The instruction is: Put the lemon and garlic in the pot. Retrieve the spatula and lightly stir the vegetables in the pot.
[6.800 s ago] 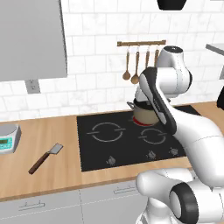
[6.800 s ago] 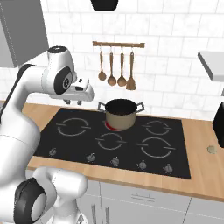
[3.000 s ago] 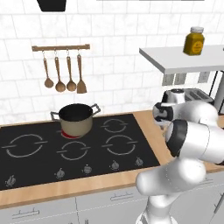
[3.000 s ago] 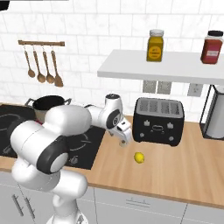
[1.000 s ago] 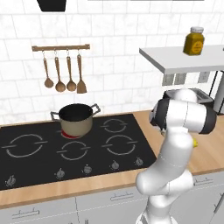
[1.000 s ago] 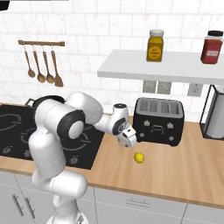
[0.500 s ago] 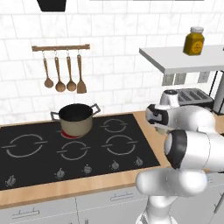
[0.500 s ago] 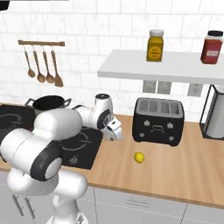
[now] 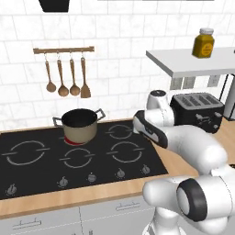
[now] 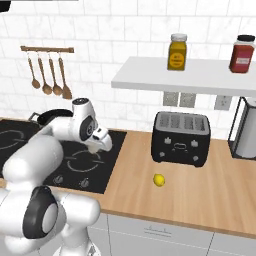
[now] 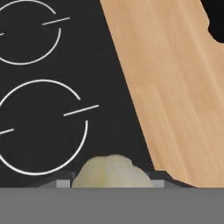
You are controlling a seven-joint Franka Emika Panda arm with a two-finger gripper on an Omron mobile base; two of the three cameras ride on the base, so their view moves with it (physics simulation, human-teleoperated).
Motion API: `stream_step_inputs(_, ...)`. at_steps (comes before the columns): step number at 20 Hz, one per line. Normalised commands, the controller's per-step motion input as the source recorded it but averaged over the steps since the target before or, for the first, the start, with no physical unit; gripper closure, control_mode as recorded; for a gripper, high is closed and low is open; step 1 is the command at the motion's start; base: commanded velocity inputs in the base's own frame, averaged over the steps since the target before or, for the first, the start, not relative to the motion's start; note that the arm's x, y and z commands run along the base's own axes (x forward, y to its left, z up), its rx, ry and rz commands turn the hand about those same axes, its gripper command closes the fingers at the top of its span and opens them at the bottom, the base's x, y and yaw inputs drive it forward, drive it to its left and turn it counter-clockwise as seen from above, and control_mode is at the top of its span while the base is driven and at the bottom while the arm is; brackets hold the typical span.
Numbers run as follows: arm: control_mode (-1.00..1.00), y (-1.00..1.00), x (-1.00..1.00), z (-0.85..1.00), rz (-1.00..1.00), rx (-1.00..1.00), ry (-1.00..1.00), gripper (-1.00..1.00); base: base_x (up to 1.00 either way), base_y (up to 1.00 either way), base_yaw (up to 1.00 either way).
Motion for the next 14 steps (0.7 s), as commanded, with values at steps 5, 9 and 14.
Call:
stream_step_inputs(5, -1.0, 1.0, 0.42, 0.51, 0.29, 0.0, 0.0, 1.0, 0.0, 0.0, 0.0)
stream_step_inputs(9, -1.0, 1.0, 0.43, 0.46, 0.28, 0.0, 0.0, 1.0, 0.0, 0.0, 0.0)
stream_step_inputs(14, -1.0, 1.0, 0.47, 0.35, 0.25, 0.0, 0.0, 1.0, 0.0, 0.0, 0.0)
